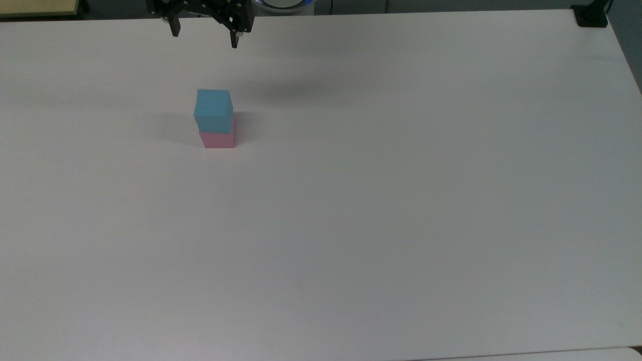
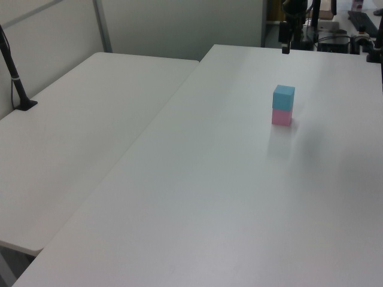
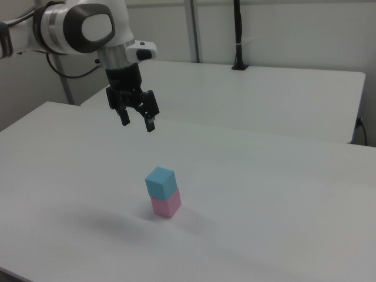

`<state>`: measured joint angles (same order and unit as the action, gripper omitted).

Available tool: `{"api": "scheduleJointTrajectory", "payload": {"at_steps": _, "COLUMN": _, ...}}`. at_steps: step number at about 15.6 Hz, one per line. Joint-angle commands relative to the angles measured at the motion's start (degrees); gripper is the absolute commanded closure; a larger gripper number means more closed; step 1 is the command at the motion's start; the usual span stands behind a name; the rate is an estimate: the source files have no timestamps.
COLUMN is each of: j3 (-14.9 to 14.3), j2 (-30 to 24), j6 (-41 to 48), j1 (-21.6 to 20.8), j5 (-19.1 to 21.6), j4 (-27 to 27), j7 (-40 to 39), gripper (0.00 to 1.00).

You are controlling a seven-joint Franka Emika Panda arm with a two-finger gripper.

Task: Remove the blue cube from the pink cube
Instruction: 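Lower the open gripper down over the light blue cube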

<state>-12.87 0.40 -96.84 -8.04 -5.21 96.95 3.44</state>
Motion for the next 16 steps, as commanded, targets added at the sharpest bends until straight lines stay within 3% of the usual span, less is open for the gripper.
{"api": "scheduleJointTrajectory", "payload": {"at_steps": 1, "j3": 0.82, "j2": 0.39, "j6": 0.34, "j1": 0.48, "j5": 0.02, "j4": -0.18, "j7": -0.63, "gripper": 0.0}}
{"api": "scheduleJointTrajectory", "payload": {"at_steps": 12, "j3": 0.83, "j2": 2.67, "j6": -0.1, "j1": 0.66, "j5": 0.02, "j4": 0.52, "j7": -2.65, "gripper": 0.0}}
{"api": "scheduleJointTrajectory", "payload": {"at_steps": 16, "j3": 0.3, "j2": 6.45, "j6": -6.95, "j1": 1.45, "j5": -0.59, "j4": 3.41, "j7": -4.31, "gripper": 0.0}}
